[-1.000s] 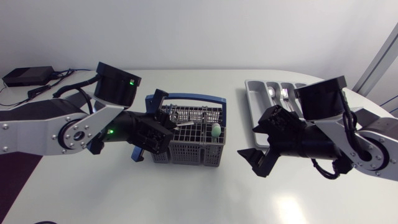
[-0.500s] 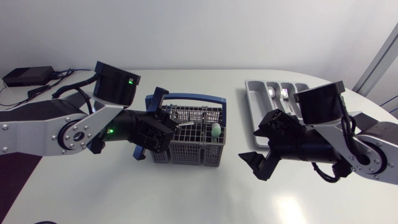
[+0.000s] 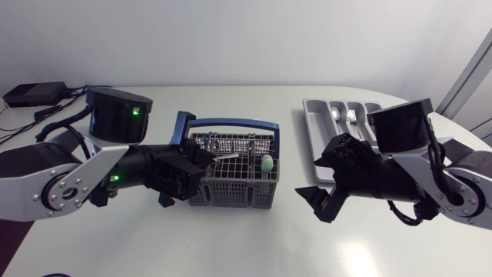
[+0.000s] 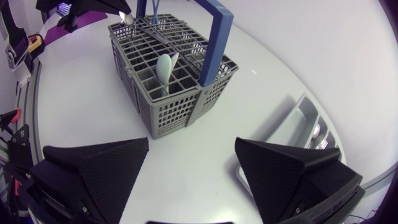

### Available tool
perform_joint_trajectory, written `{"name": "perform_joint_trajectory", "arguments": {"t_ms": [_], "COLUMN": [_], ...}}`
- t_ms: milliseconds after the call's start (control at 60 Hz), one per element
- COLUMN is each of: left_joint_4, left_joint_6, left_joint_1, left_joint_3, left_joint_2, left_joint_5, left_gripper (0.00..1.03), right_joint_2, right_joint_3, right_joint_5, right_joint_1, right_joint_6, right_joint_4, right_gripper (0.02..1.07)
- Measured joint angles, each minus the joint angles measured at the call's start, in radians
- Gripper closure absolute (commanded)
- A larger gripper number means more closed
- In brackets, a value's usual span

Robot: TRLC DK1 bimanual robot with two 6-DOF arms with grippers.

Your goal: Unload the cutlery basket into the drawer organizer.

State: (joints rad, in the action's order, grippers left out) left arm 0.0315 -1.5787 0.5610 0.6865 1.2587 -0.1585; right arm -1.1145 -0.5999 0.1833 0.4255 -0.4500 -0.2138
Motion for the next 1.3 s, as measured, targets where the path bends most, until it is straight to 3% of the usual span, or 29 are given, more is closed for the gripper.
{"name": "perform_joint_trajectory", "arguments": {"t_ms": [617, 867, 1300], "left_joint_4": [-0.072, -0.102, -0.115], "left_joint_6": [0.015, 0.059, 0.126], "left_joint_1": [-0.016, -0.024, -0.048], "left_joint_3": [0.01, 0.024, 0.043], "left_joint_2": [-0.141, -0.176, -0.256], "left_joint_5": [-0.019, -0.02, -0.041], "left_gripper": [0.94, 0.94, 0.94], "right_joint_2": [0.099, 0.143, 0.13], "right_joint_3": [0.006, 0.004, -0.025], "right_joint_5": [-0.007, 0.043, 0.076], "right_joint_1": [0.066, 0.196, 0.202], "right_joint_6": [0.001, 0.031, 0.061], "right_joint_4": [-0.058, -0.102, -0.105], "right_gripper": [0.07, 0.07, 0.07]}}
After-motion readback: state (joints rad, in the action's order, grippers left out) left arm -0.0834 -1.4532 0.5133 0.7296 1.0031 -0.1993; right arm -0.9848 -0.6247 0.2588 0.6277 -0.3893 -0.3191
